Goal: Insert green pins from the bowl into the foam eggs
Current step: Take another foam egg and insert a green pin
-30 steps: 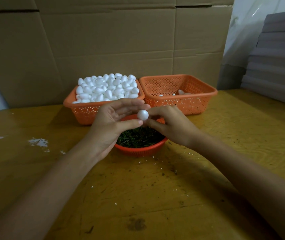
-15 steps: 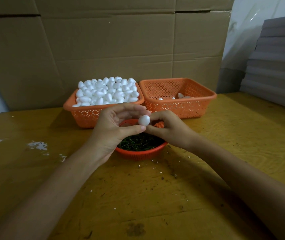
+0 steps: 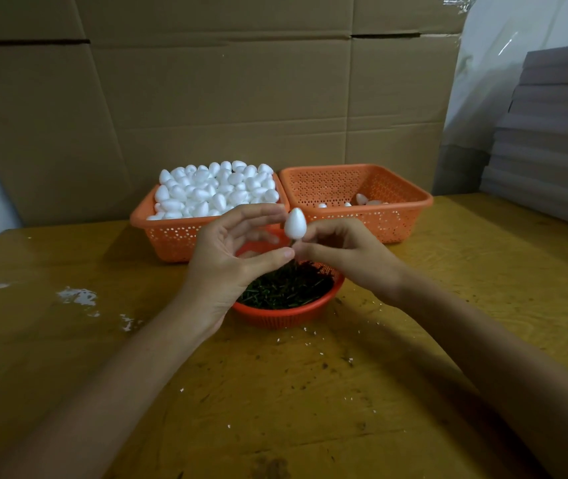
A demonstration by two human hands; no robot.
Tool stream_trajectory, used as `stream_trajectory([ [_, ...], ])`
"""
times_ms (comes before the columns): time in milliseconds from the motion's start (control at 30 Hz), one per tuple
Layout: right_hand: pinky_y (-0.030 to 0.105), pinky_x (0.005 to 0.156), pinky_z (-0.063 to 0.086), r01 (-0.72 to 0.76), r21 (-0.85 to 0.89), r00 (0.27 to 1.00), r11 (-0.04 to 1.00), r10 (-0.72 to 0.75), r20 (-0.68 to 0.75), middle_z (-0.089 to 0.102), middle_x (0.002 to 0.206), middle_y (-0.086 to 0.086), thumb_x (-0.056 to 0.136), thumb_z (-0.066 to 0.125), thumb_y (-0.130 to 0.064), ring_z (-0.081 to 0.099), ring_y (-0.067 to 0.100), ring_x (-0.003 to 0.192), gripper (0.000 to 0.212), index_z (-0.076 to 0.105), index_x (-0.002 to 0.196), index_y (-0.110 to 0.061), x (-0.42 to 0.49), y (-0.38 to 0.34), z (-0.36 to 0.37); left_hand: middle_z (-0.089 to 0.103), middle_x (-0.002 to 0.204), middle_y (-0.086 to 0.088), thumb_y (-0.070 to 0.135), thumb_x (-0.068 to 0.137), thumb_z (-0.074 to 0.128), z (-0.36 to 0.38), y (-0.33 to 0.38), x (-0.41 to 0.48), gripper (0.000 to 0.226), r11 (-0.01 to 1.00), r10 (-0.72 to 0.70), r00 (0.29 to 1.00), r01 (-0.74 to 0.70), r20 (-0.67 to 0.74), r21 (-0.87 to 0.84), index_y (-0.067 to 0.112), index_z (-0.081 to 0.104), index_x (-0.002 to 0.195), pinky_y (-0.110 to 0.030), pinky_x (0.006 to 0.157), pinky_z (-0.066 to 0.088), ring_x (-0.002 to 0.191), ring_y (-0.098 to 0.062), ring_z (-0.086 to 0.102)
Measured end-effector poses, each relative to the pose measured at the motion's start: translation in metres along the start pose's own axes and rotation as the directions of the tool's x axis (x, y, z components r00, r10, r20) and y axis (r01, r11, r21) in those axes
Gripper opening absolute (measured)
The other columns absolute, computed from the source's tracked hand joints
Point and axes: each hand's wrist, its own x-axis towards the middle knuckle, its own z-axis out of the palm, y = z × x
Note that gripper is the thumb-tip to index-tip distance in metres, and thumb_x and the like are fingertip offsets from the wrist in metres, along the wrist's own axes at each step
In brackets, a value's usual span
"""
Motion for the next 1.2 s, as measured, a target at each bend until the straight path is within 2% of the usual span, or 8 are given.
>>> stream_trajectory([
  [133, 0.029, 0.088, 0.057, -0.035, 0.028, 0.978, 0.999, 0.040, -0.207, 0.077, 0.096, 0.004, 0.099, 0.066, -0.015, 0.070, 0.017, 0.090, 0.010, 0.074, 0.093, -0.011, 0.002, -0.001, -0.021, 0.072, 0.102, 0.006, 0.018, 0.084, 0.086, 0.008, -0.003, -0.004, 0.025, 0.912, 0.214, 0.977, -0.203, 0.007, 0.357, 0.024, 0.074, 0.105, -0.038, 0.066, 0.052, 0.086, -0.013, 0.063],
  [233, 0.036, 0.083, 0.053, -0.130, 0.063, 0.933, 0.989, 0.144, -0.329, 0.074, 0.090, 0.002, 0.101, 0.064, -0.017, 0.065, 0.020, 0.084, 0.015, 0.071, 0.096, -0.006, 0.001, 0.004, -0.043, 0.066, 0.096, 0.008, 0.038, 0.094, 0.070, 0.010, -0.001, -0.009, 0.018, 0.575, 0.416, 0.868, -0.481, 0.269, 0.662, 0.021, 0.074, 0.097, -0.029, 0.075, 0.045, 0.089, -0.014, 0.058],
  [333, 0.034, 0.077, 0.050, -0.275, 0.146, 0.869, 0.950, 0.311, -0.385, 0.073, 0.086, -0.001, 0.103, 0.061, -0.022, 0.064, 0.017, 0.080, 0.025, 0.069, 0.110, 0.001, -0.003, 0.013, -0.060, 0.066, 0.094, 0.000, 0.044, 0.102, 0.057, 0.014, -0.003, -0.016, 0.036, 0.304, 0.431, 0.760, -0.630, 0.487, 0.714, 0.014, 0.075, 0.095, -0.039, 0.073, 0.049, 0.085, -0.021, 0.057],
  [400, 0.030, 0.073, 0.050, -0.367, 0.188, 0.831, 0.911, 0.412, -0.375, 0.073, 0.085, -0.004, 0.103, 0.060, -0.025, 0.065, 0.015, 0.079, 0.026, 0.070, 0.115, -0.004, -0.006, 0.016, -0.066, 0.067, 0.094, -0.003, 0.047, 0.103, 0.054, 0.019, -0.005, -0.022, 0.041, 0.222, 0.383, 0.723, -0.676, 0.575, 0.703, 0.012, 0.075, 0.096, -0.043, 0.070, 0.052, 0.084, -0.024, 0.060],
  [700, 0.028, 0.073, 0.050, -0.388, 0.296, 0.749, 0.873, 0.486, -0.450, 0.074, 0.084, -0.003, 0.098, 0.067, -0.036, 0.064, 0.011, 0.074, 0.021, 0.073, 0.100, -0.016, -0.010, 0.014, -0.077, 0.068, 0.100, -0.005, 0.048, 0.099, 0.061, 0.019, -0.007, -0.025, 0.038, 0.187, 0.326, 0.715, -0.690, 0.619, 0.699, 0.012, 0.073, 0.103, -0.039, 0.064, 0.054, 0.084, -0.023, 0.061],
  [933, 0.030, 0.078, 0.055, -0.296, 0.246, 0.701, 0.923, 0.385, -0.601, 0.076, 0.103, 0.006, 0.101, 0.064, -0.029, 0.068, 0.017, 0.086, 0.024, 0.070, 0.116, -0.012, -0.007, 0.016, -0.081, 0.067, 0.101, -0.006, 0.044, 0.099, 0.063, 0.018, -0.009, -0.024, 0.034, 0.177, 0.332, 0.708, -0.696, 0.623, 0.696, 0.012, 0.071, 0.105, -0.039, 0.062, 0.054, 0.082, -0.023, 0.059],
  [1100, 0.031, 0.077, 0.058, -0.245, -0.001, 0.736, 0.970, 0.186, -0.650, 0.076, 0.102, 0.003, 0.102, 0.062, -0.026, 0.074, 0.019, 0.090, 0.017, 0.068, 0.113, -0.014, -0.003, 0.011, -0.075, 0.066, 0.099, -0.005, 0.041, 0.098, 0.065, 0.018, -0.010, -0.024, 0.030, 0.171, 0.339, 0.704, -0.699, 0.624, 0.695, 0.012, 0.070, 0.104, -0.038, 0.060, 0.053, 0.081, -0.022, 0.059],
  [1200, 0.029, 0.075, 0.058, -0.165, -0.249, 0.873, 0.955, 0.024, -0.487, 0.073, 0.099, -0.001, 0.104, 0.059, -0.021, 0.071, 0.021, 0.090, 0.013, 0.067, 0.113, -0.015, 0.000, -0.003, -0.048, 0.066, 0.100, -0.006, 0.040, 0.099, 0.064, 0.019, -0.010, -0.024, 0.030, 0.182, 0.340, 0.705, -0.699, 0.623, 0.691, 0.012, 0.071, 0.104, -0.038, 0.060, 0.053, 0.081, -0.022, 0.059],
])
